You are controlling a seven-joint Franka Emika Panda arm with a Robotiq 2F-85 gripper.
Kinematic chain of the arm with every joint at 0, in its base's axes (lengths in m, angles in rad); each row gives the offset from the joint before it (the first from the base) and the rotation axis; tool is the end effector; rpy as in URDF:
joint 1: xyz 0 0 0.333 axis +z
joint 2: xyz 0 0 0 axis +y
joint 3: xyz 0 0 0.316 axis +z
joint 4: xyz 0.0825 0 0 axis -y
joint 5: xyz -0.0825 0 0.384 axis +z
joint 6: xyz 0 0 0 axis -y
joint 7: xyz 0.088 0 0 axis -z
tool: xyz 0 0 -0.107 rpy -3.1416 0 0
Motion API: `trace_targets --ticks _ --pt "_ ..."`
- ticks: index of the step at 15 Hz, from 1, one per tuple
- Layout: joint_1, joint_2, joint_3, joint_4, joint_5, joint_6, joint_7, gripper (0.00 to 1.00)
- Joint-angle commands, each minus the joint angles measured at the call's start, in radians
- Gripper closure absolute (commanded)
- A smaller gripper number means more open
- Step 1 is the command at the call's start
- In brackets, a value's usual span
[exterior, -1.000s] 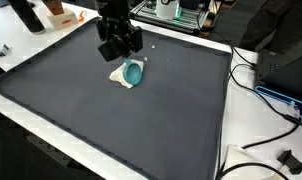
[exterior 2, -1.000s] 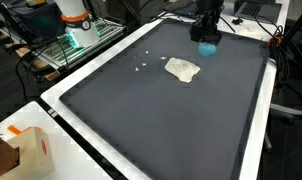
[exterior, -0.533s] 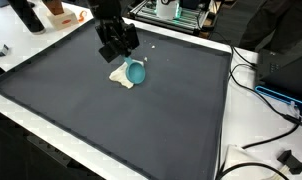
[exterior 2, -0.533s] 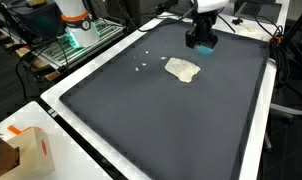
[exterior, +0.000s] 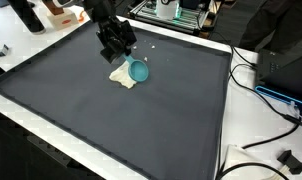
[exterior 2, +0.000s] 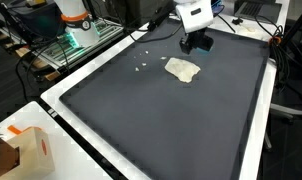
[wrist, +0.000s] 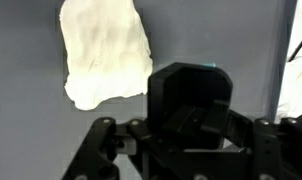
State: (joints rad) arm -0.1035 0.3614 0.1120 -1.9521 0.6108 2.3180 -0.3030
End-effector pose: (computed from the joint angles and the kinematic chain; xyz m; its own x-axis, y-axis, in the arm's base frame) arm 0.6184 0.0129 0.2981 0.9909 -0.1280 0.0409 -0.0946 -0.8806 -0.4643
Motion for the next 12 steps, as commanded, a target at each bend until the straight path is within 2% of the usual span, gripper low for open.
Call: trace_targets --ticks 1,6,12 --pt "-0.042 -0.003 0.011 -0.022 0.092 -0.053 -0.103 0.81" --pt "-0.061 0.020 -0.003 -0.018 0.165 -0.119 -0.188 0.81" --pt "-0.068 0.055 -0.017 0.003 0.199 -0.180 -0.233 0.81"
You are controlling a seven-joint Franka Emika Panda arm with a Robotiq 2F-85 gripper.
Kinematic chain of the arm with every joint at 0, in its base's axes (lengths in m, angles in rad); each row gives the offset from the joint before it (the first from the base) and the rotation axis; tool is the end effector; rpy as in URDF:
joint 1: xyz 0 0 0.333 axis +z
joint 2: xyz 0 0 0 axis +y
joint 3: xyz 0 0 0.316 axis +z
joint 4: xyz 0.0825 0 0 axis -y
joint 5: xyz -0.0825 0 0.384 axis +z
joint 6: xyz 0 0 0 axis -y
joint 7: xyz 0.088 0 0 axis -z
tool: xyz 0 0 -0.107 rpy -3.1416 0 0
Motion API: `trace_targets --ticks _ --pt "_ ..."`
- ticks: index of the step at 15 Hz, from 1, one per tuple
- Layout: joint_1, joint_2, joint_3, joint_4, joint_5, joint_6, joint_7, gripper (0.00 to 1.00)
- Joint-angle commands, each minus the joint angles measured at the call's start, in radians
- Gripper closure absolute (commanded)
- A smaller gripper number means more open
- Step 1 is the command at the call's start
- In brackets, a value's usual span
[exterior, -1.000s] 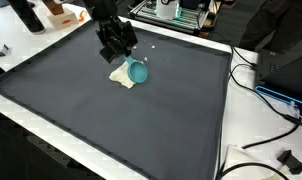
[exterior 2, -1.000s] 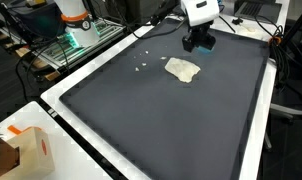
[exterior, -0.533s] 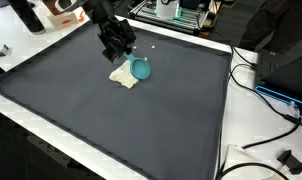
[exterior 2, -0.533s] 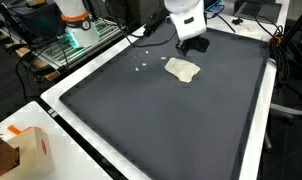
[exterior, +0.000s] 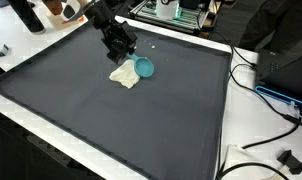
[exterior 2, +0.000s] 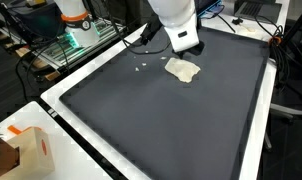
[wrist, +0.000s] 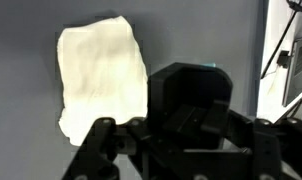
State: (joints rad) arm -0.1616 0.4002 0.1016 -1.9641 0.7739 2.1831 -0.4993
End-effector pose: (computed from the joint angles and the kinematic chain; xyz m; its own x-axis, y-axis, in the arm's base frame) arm 0.6027 -0.0124 0.2645 0.9968 -0.0772 -0.0228 -0.0753 -0.7937 -0.6036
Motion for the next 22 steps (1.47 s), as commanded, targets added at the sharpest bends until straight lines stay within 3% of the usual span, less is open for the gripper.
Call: trace_targets --ticks 1,22 --pt "-0.009 0.021 -0.009 0.019 0.037 -0.054 -0.040 0.81" --pt "0.004 0.043 -0.015 0.053 0.165 -0.020 -0.071 0.81"
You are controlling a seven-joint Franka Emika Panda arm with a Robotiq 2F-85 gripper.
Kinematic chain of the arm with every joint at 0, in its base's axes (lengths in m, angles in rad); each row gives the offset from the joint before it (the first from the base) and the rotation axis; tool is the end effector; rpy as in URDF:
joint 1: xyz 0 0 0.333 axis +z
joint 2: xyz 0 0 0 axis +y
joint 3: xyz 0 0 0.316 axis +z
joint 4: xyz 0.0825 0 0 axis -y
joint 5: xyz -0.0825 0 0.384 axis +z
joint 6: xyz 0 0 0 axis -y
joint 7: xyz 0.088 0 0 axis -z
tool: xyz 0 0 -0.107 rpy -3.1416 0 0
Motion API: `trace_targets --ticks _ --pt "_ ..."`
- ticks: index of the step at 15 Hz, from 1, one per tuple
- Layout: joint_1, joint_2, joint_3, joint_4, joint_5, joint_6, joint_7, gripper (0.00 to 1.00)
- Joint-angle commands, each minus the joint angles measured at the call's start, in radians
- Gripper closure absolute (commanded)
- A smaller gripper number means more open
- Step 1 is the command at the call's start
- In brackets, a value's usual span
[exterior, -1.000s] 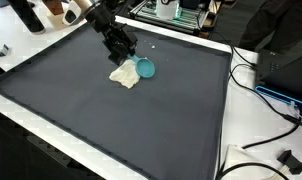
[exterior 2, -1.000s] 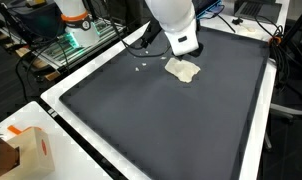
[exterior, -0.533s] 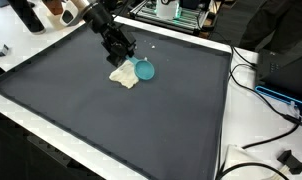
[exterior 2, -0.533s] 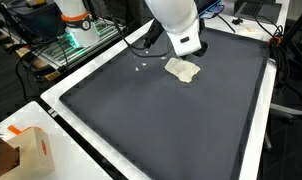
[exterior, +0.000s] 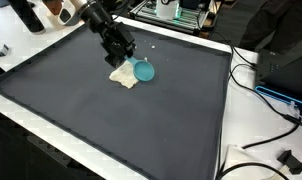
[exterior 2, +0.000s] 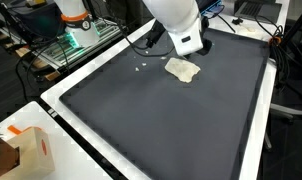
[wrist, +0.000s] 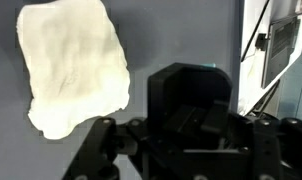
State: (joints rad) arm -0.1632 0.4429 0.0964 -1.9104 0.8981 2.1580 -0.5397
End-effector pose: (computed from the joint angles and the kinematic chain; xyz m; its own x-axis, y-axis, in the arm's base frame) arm 0.6177 -0.0125 0.2621 0.9919 -0.1270 -0.0088 -0.0988 -0.7243 -0.6824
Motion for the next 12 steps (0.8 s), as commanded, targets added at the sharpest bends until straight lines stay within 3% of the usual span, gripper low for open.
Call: trace_targets --ticks 1,12 --pt "0.007 -0.003 -0.012 -0.002 0.039 0.001 -0.028 0.81" --pt "0.036 -0.090 -0.039 -0.038 -0.019 0.004 0.040 0.81"
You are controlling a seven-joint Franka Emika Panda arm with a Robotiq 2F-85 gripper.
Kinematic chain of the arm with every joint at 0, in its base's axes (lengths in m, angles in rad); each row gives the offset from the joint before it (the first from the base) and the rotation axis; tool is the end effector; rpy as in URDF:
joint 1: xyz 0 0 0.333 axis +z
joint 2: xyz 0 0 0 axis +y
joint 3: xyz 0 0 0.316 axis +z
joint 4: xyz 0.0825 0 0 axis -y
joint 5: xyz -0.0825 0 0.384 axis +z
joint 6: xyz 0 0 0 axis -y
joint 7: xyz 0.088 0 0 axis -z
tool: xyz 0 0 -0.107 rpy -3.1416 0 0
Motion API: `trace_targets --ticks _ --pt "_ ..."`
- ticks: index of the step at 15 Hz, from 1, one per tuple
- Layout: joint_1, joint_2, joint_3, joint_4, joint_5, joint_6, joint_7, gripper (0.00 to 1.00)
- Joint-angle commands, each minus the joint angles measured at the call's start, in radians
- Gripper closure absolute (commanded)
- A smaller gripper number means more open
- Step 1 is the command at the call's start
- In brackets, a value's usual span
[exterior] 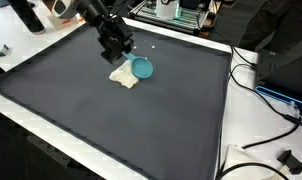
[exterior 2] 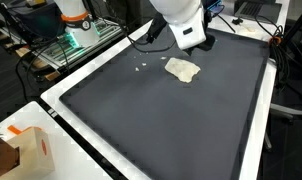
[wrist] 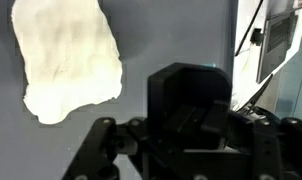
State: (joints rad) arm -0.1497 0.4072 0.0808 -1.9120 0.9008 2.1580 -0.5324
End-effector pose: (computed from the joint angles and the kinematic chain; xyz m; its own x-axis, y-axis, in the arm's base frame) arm 0.6193 -0.0135 0.2829 0.9907 -0.1347 0.0200 -0.0856 -0.7298 -0.6783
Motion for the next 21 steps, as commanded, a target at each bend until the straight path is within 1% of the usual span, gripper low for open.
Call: trace_targets --ticks 1,5,7,10,13,21 --pt "0.028 -0.065 -0.029 -0.039 -0.032 0.003 0.049 0.81" --pt "0.048 -0.118 -0.049 -0.055 -0.101 0.005 0.144 0.81" --pt "0.064 -0.148 -0.061 -0.063 -0.164 0.010 0.223 0.81" --pt "0.090 -0.202 -0.074 -0.077 -0.286 0.015 0.373 0.81" --pt "0.110 -0.249 -0.076 -0.082 -0.414 -0.003 0.518 0.81" --pt "0.179 -0.338 -0.062 -0.065 -0.724 -0.042 0.871 0.81"
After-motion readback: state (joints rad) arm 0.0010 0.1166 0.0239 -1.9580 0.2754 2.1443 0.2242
